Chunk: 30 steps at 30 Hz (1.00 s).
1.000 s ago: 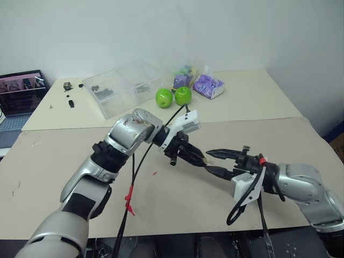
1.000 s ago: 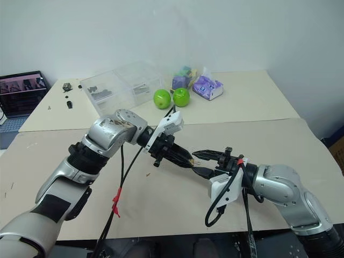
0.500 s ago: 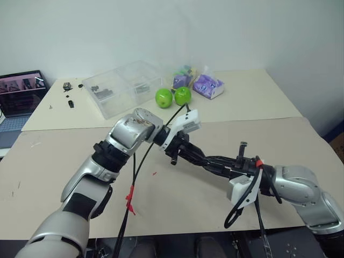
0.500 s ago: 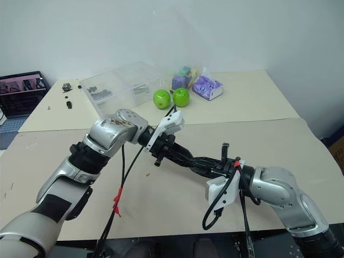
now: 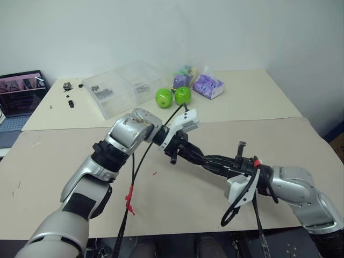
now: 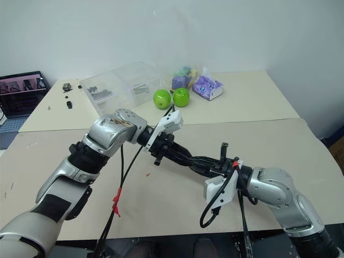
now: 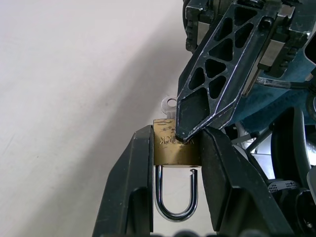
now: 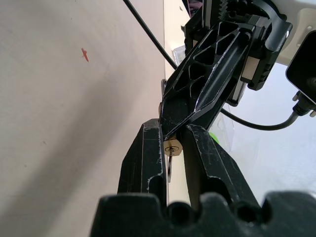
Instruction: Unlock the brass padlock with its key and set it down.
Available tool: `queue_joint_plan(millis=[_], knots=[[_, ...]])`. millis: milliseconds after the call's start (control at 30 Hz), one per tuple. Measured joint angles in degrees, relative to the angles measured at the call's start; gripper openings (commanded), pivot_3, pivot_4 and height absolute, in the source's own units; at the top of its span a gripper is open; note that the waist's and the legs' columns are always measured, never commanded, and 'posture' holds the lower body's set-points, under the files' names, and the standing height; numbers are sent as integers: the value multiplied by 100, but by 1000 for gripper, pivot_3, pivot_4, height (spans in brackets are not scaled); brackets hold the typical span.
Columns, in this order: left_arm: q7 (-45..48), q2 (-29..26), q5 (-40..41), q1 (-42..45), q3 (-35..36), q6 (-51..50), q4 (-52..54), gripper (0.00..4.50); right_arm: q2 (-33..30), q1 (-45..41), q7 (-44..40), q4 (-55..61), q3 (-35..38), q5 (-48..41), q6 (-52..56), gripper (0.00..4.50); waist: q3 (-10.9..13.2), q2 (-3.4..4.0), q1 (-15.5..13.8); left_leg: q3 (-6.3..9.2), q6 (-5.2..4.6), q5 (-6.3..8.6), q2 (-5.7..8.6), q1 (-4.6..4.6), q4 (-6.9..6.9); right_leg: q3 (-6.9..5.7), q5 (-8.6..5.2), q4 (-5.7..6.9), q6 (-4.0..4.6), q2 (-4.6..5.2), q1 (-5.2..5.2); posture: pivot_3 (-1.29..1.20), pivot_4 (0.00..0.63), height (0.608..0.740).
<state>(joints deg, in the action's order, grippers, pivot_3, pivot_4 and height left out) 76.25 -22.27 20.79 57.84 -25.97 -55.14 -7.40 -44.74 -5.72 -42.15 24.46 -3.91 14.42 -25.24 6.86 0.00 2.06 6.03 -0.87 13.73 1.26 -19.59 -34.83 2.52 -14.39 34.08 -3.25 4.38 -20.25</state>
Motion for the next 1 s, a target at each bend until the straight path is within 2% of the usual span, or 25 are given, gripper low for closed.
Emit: queue_joint_plan(millis=[33, 167, 267, 300, 600, 767, 900, 1000], knots=[[-10, -4, 5, 1, 4, -19, 0, 1834, 3, 0, 1, -4, 0, 4, -4, 136, 0, 0, 0, 0, 0, 0, 0, 0, 0, 0, 0, 0, 0, 0, 0, 0, 150, 740], [-39, -23, 46, 38, 33, -77, 20, 3094, 54, -12, 2, -16, -26, 10, -49, 136, -1, 1, 4, 0, 0, 0, 0, 1, 1, 0, 0, 0, 0, 0, 0, 0, 150, 740], [-22, 83, 197, 40, 17, -139, 102, 4271, 83, -95, 49, -45, -27, 42, -45, 136, -1, 1, -13, 0, 0, 0, 1, 0, -1, 0, 0, -1, 0, 1, 1, 0, 150, 740], [-23, 90, 209, 40, 17, -146, 119, 4481, 83, -118, 69, -45, -26, 47, -45, 136, -1, 1, -12, 0, 0, 0, 1, 1, -1, 0, 0, 0, 0, 1, 2, 0, 150, 740], [-275, 146, 402, 576, 510, -212, -337, 4481, 67, -119, 117, -249, -25, 84, -82, 136, 1, -2, -2, 0, 0, 0, 0, 5, 1, -1, -1, -1, -1, 0, 2, 0, 150, 740], [-364, -84, 358, 678, 726, 82, -637, 4481, -64, -50, 140, -634, 11, 118, -222, 136, 1, -1, 27, 0, 0, 0, 0, 10, 6, 2, 0, 0, 1, 0, 2, 0, 150, 740], [-448, -341, 140, 670, 854, 532, -914, 4481, -120, -77, 143, -840, 101, -1, -191, 136, 0, 1, 24, 0, 1, 0, 0, 9, 6, 2, 0, 0, 1, 0, 2, 0, 150, 740], [-505, -550, -202, 346, 851, 1368, -865, 4481, -127, -260, 99, -932, 178, -301, 42, 136, -2, 3, 38, -8, 1, 0, 0, 18, 8, 13, 2, 0, 4, 2, 6, 0, 150, 740]])
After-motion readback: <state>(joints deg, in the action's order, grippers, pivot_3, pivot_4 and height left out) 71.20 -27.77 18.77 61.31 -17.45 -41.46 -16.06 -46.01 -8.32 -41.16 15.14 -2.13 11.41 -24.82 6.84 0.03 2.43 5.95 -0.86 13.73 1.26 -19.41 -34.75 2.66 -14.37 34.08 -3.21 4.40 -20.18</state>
